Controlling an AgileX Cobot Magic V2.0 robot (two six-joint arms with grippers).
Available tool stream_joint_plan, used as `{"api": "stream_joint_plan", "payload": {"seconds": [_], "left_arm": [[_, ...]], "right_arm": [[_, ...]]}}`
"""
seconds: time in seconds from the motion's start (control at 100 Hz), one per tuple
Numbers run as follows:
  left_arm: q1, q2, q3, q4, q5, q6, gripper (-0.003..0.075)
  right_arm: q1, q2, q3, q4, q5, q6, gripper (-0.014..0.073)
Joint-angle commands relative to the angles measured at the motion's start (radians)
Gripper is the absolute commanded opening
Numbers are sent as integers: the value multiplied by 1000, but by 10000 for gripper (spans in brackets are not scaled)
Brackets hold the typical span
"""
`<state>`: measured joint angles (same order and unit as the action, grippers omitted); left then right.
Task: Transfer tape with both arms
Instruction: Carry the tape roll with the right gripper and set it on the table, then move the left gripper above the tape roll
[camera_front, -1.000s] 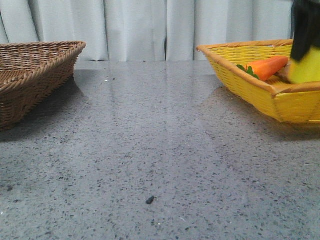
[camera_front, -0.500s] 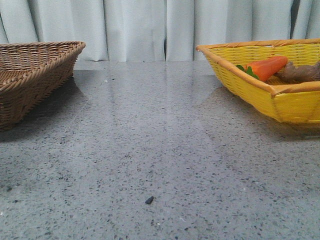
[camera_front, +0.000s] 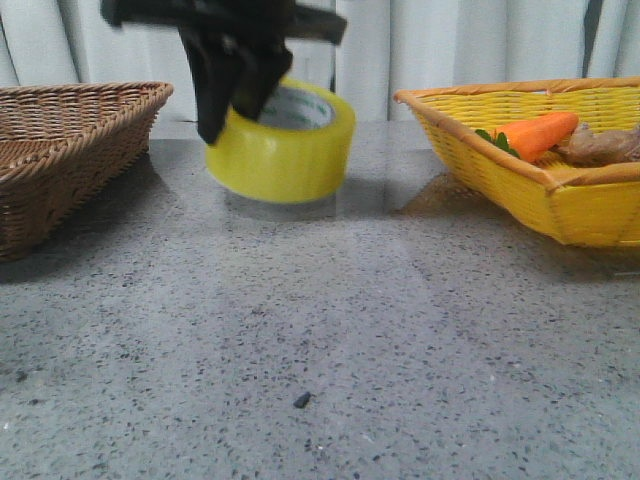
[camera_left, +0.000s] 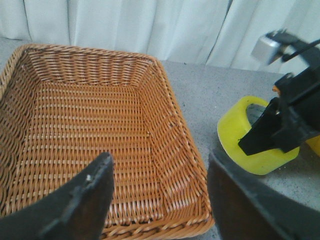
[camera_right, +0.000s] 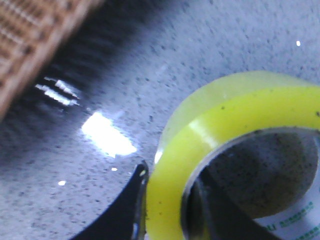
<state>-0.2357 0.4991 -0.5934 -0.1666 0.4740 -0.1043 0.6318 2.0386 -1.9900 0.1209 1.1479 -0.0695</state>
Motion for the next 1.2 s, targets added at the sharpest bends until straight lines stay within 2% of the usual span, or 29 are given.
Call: {"api": "stream_joint_plan", "payload": {"seconds": [0.0, 0.11, 0.16, 0.19, 0.24, 0.29, 0.45, 0.56, 0.69, 0.96, 1.07, 1.19], "left_arm": [[-7, 10, -37, -13, -44, -3, 384], [-7, 12, -37, -17, -42, -1, 384], [-9, 19, -37, -17, -54, 9, 384], [-8, 24, -37, -30, -62, 31, 384], [-8, 36, -39, -62, -80, 91, 384], [-8, 56, -55, -109, -86, 155, 384], [-9, 177, -169, -222, -75, 349, 384], [-40, 295, -288, -224, -38, 393, 384], [-104, 447, -440, -224, 35, 428, 384], [-235, 844, -816, -224, 361, 442, 384], [-260, 999, -968, -226, 478, 440, 384], [-267, 1116, -1082, -226, 508, 421, 384]], "right_arm": [[-3, -72, -36, -7, -31, -7, 111], [-3, -98, -38, 3, -8, -2, 358], [-3, -133, -38, 22, -1, -2, 435], [-3, -157, -38, 39, -5, -2, 442], [-3, -206, -38, 65, -24, -2, 410], [-3, -266, -38, 85, -46, -11, 335], [7, -476, -25, 87, -25, -26, -72], [29, -629, 47, 79, -15, -30, -53], [39, -802, 221, 67, -65, -30, -53], [37, -1103, 598, 35, -254, -26, -53], [37, -1162, 663, 35, -296, 6, -53], [37, -1188, 673, 37, -291, 10, -53]]}}
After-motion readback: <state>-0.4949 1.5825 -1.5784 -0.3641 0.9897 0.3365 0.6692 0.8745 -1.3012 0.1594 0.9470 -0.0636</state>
